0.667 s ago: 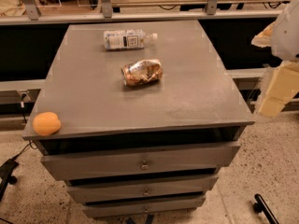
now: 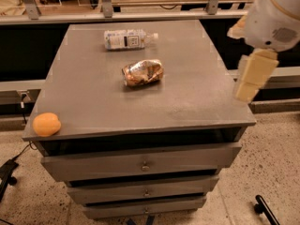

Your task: Place orange can upright

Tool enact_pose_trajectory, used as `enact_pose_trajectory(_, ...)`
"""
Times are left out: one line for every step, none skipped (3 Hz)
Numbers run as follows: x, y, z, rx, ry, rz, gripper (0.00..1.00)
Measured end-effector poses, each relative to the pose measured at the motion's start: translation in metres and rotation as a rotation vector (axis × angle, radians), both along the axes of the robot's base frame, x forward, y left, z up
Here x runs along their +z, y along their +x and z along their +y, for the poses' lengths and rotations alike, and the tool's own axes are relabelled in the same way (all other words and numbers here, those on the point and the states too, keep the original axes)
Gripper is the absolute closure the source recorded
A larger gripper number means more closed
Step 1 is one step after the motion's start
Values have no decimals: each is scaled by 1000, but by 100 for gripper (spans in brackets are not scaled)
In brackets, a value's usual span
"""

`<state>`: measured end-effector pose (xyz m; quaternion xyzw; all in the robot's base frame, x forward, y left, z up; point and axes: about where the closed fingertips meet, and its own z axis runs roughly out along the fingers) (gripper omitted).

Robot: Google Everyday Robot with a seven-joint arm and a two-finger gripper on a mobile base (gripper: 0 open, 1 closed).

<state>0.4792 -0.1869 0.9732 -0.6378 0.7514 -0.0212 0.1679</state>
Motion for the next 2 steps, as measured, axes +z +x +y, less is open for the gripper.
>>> enact_pose_trajectory(-8, 58, 52, 110, -12, 22, 0)
enact_pose_trajectory(-17, 109, 104, 171, -40, 48, 0)
